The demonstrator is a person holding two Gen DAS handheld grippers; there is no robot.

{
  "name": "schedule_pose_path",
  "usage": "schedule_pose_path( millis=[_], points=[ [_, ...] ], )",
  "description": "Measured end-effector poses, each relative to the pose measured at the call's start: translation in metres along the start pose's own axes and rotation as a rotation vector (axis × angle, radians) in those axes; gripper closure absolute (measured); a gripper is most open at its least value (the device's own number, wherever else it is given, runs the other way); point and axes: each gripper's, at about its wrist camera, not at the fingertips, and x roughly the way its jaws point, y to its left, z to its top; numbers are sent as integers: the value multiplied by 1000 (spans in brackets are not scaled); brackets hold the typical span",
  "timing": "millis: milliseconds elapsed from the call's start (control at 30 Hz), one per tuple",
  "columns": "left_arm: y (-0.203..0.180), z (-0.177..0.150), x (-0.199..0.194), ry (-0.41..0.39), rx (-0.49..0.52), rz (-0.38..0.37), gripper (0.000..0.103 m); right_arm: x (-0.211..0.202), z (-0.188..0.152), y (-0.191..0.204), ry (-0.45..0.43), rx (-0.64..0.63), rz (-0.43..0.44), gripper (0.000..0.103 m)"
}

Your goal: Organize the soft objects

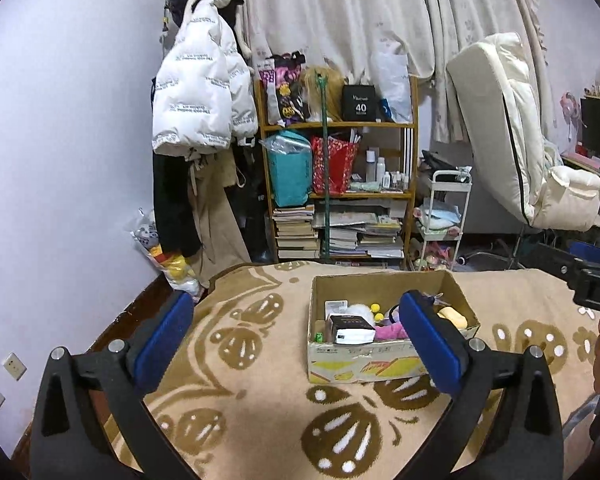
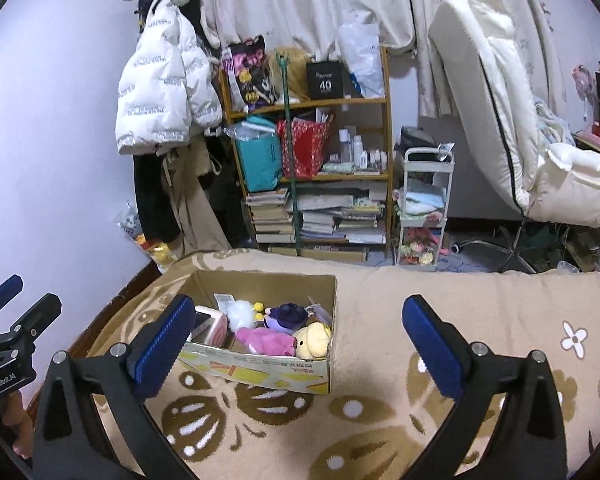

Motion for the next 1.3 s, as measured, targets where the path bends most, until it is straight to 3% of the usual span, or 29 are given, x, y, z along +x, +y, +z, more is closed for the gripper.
schedule_pose_path(
  millis=[400, 900, 1300],
  points=[
    [9, -19, -56, -95, -6, 6, 1, -61, -18, -5, -167, 4, -14, 0],
    [1, -45, -52, -134, 20, 17, 1, -52, -50, -9, -149, -40, -58, 0],
    [-6, -63, -25, -83, 22, 14, 1, -39, -66, -7, -151, -58, -82, 0]
  ],
)
